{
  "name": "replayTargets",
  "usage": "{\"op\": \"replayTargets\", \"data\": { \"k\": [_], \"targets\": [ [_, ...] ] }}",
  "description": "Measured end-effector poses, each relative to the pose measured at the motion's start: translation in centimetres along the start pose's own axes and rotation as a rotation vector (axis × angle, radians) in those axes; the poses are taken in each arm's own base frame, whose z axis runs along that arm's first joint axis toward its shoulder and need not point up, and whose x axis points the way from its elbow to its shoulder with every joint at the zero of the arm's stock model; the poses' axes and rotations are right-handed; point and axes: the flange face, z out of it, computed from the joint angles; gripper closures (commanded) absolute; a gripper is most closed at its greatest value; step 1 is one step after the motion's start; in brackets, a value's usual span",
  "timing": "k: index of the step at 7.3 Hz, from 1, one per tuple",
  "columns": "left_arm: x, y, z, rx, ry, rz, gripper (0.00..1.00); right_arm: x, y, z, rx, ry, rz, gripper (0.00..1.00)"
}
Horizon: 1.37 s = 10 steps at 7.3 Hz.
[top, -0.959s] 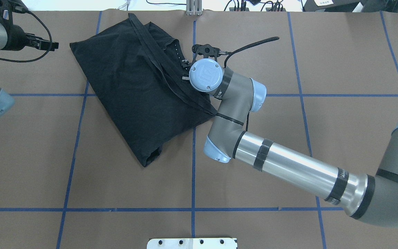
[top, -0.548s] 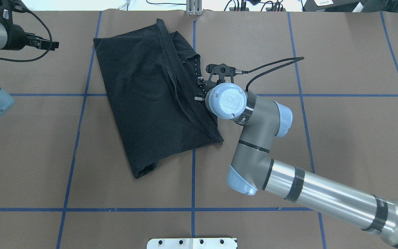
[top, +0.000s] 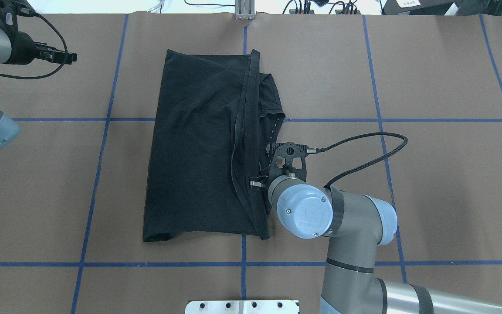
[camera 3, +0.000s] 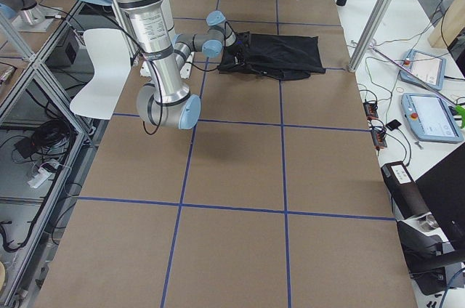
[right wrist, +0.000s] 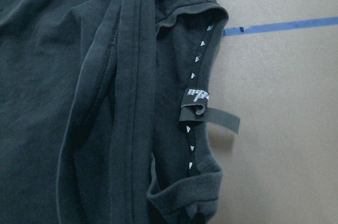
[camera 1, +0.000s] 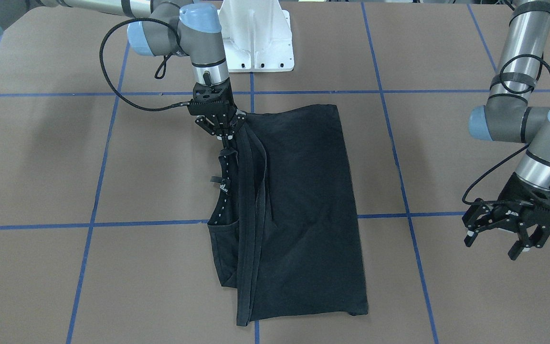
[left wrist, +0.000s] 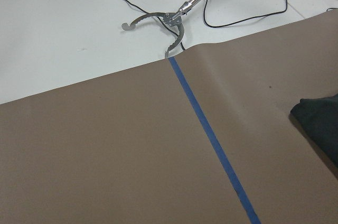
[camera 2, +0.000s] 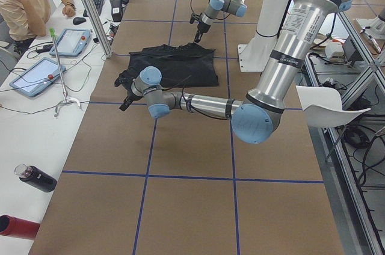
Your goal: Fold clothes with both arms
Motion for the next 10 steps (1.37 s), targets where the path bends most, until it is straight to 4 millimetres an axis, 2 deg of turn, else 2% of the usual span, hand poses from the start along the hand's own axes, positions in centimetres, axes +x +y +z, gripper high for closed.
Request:
{"op": "replayTargets", "data": {
  "k": [2, 3, 4, 6, 7, 8, 9, 10],
  "targets": [
    [0.1, 0.1, 0.1, -0.001, 0.003, 0.0, 0.0, 3.0, 1.1, -1.4, -0.008, 0.009, -0.012, 1.0],
    [0.2, 0.1, 0.1, -0.001, 0.003, 0.0, 0.0, 4.1, 1.4, -1.8, -0.013, 0.013, -0.02, 0.27],
    [0.2, 0.1, 0.1, -0.001, 0.004, 0.0, 0.0, 4.5, 1.6, -1.9, -0.017, 0.016, -0.026, 0.0],
    [0.2, 0.1, 0.1, -0.002, 0.004, 0.0, 0.0, 4.0, 1.2, -2.3, -0.017, 0.008, -0.025, 0.0],
    [0.2, 0.1, 0.1, -0.002, 0.004, 0.0, 0.0, 2.8, 0.3, -2.7, -0.016, 0.005, -0.021, 0.0],
    [0.2, 0.1, 0.1, -0.001, 0.005, 0.0, 0.0, 0.3, -0.8, -3.0, -0.017, 0.008, -0.018, 0.0],
    [0.2, 0.1, 0.1, -0.001, 0.005, 0.001, 0.0, -2.5, -1.6, -2.4, -0.017, 0.021, -0.017, 0.02],
    [0.2, 0.1, 0.1, -0.001, 0.005, 0.001, 0.0, -5.1, -2.3, -0.7, -0.015, 0.044, -0.017, 0.2]
  ]
}}
